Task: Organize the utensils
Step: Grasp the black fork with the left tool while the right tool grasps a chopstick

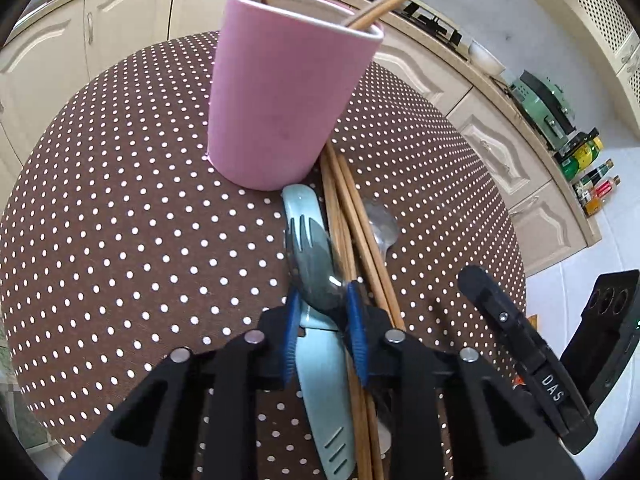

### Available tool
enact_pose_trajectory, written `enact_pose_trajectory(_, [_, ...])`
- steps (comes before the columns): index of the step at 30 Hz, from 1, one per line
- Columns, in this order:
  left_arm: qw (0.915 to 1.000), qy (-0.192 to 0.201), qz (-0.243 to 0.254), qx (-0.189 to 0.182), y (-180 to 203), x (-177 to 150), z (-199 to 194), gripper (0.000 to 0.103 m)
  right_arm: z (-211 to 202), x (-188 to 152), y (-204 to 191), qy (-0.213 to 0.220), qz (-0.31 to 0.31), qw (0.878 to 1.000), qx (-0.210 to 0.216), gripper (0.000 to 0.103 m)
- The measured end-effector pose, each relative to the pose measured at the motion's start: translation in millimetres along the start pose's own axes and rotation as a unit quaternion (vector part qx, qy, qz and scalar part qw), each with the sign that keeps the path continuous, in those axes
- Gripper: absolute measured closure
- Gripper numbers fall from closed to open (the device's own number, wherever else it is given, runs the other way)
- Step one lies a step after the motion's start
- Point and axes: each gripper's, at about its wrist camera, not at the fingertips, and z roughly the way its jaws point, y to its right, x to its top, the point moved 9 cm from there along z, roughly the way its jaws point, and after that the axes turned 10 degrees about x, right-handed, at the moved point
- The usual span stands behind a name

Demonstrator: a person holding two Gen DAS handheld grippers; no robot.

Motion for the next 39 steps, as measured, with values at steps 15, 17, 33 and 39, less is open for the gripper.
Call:
enact_pose_trajectory(15, [0.9987,0.027,-0.035,-0.027,-47.7,-2.1,-34.0,0.098,26.9,-3.7,-29.7,-0.089,-0.082,0.992,-0.021,0.033])
enact_pose_trajectory(17, [0.9984,0.029,-0.04,-0.027,-55.2,-0.3,-36.9,0.098,32.3,-1.2,-38.3,-0.108,-0.102,0.989,-0.026,0.04])
enact_pose_trajectory(33, [0.9992,-0.014,-0.037,0.008,-115.0,-6.1,-33.6,0.098,75.4,-17.2,-63.6,-0.285,-0.138,0.948,-0.034,0.082])
enact_pose_trajectory(39, [0.9987,-0.037,-0.017,0.032,-109.5,1.4,-22.9,0.097,86.3,-15.1,-79.1,-0.314,-0.179,0.93,-0.063,0.085])
